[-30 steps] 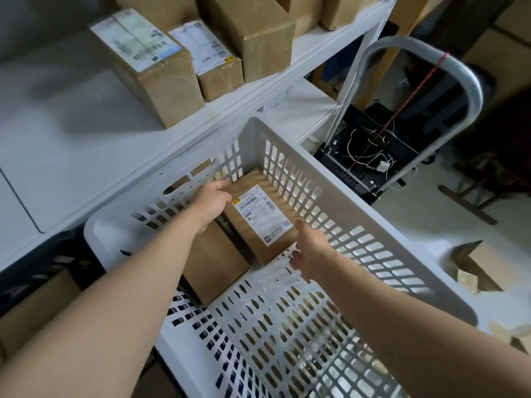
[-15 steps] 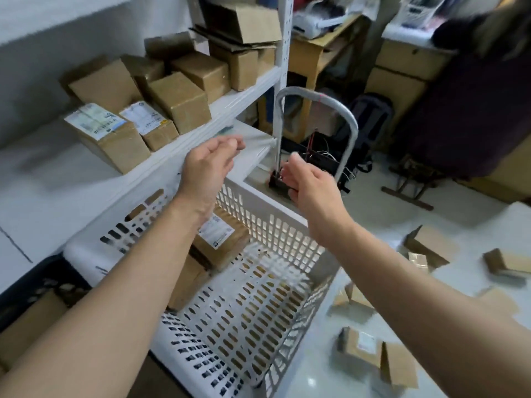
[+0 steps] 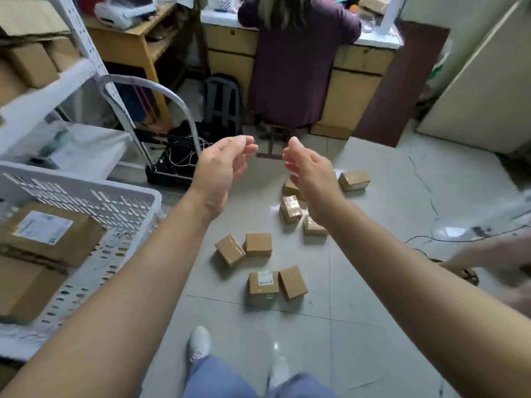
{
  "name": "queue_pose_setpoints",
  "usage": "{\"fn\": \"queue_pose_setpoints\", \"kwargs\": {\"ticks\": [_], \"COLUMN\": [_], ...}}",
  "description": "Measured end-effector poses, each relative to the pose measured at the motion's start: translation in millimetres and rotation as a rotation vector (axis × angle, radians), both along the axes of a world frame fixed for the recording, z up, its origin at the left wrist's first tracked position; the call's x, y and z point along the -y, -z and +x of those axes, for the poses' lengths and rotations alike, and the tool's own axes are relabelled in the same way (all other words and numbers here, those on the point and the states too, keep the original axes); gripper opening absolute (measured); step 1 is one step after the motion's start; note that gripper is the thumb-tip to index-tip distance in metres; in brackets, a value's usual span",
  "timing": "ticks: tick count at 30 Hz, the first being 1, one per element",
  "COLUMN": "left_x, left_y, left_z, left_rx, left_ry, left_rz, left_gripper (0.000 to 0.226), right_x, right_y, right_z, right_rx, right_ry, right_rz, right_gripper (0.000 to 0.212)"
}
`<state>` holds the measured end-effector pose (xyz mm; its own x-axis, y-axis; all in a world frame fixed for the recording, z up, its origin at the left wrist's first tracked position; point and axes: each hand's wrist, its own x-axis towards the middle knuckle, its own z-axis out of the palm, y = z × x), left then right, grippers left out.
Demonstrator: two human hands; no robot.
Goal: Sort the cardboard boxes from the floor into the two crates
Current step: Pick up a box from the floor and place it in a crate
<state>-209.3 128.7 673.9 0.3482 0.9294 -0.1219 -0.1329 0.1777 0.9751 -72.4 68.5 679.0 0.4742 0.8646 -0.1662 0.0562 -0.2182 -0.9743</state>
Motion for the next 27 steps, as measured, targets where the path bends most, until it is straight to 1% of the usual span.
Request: {"fn": "queue_pose_setpoints", "kwargs": {"ticks": [2,5,7,9,16,20,27], "left_x": [14,24,24,19,-15,-35,-68], "left_y": [9,19,23,25,31,37,37], "left_z": [19,39,48,56,81,102,170], "left_rx": [-0.013,-0.036,-0.064,-0.076,-0.075,-0.088,-0.097], "left_ry": [0.014,0.033,0.041,0.049,0.066,0.083,0.118], "left_rz": [-0.036,-0.088,-0.114,-0.128,-0.147,-0.142,-0.141], "left_gripper": [0.022,0.022,0.022,0.022,0.022,0.023,0.024], "right_x": [16,29,31,30,12,1,-22], "right_y": [7,19,25,32,44,45,42], "right_z": [18,40,52,64,104,129,195], "right_rx": [-0.025,-0.059,-0.078,-0.107,-0.165,-0.178,-0.180], "right_ry": [0.032,0.085,0.118,0.162,0.302,0.365,0.405], "right_rz": [-0.017,-0.055,-0.084,-0.104,-0.123,-0.103,-0.083], "right_gripper": [0.060,0.058,0.040,0.034,0.040,0.038,0.035]}}
